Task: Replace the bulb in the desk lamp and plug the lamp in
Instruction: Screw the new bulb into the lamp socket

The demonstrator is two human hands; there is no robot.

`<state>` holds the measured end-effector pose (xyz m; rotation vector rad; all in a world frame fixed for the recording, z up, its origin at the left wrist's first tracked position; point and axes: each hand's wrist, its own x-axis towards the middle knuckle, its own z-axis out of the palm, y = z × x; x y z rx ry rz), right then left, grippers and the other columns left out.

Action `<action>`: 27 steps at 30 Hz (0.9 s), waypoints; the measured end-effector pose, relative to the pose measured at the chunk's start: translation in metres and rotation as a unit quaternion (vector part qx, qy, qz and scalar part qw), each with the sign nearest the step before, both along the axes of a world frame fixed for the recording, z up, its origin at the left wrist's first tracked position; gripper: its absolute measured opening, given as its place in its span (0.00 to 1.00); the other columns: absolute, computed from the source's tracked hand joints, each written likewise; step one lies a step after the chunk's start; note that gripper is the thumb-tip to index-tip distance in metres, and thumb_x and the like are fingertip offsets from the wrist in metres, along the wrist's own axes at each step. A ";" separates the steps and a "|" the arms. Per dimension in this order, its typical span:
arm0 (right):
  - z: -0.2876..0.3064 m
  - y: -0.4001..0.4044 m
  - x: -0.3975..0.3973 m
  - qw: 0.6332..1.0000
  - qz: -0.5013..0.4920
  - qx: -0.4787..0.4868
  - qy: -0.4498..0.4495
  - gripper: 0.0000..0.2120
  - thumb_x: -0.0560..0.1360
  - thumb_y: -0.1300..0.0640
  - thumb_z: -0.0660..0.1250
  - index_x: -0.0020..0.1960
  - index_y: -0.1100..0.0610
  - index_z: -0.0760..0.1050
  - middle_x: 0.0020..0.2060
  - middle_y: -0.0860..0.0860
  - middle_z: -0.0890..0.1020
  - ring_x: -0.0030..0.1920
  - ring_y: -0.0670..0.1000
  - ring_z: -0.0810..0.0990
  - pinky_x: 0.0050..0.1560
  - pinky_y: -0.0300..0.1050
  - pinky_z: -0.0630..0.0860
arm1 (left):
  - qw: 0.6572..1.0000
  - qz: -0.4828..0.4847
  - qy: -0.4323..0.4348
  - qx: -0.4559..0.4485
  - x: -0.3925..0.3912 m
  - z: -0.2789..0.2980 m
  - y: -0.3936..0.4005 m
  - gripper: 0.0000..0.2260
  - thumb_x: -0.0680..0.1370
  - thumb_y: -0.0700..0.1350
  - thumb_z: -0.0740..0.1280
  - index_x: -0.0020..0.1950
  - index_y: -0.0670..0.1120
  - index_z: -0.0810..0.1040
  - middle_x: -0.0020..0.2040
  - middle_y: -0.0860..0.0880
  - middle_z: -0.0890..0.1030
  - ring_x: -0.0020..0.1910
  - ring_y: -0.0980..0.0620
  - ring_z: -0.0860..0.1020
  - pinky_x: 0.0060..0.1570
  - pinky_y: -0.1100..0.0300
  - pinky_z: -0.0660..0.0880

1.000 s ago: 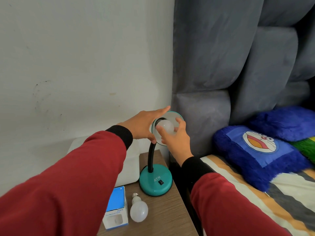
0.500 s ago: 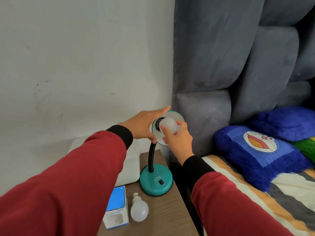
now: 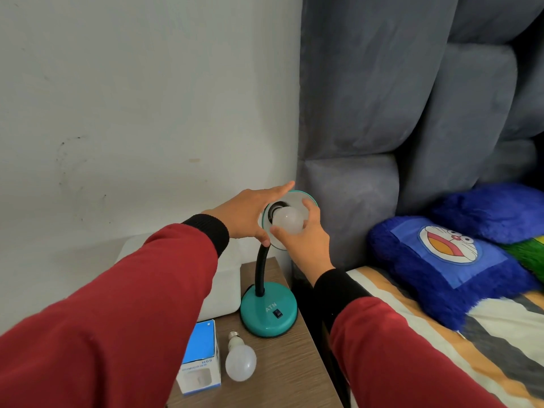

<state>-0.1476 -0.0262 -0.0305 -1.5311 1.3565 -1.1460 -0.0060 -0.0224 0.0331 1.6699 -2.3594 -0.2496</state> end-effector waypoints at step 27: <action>0.007 0.003 -0.003 0.999 0.016 -0.015 0.029 0.31 0.72 0.53 0.72 0.73 0.47 0.65 0.67 0.54 0.74 0.66 0.52 0.72 0.55 0.36 0.66 | 1.000 0.002 0.007 0.006 -0.001 -0.001 0.000 0.53 0.66 0.40 0.78 0.78 0.56 0.46 0.77 0.53 0.59 0.75 0.53 0.60 0.65 0.67 0.57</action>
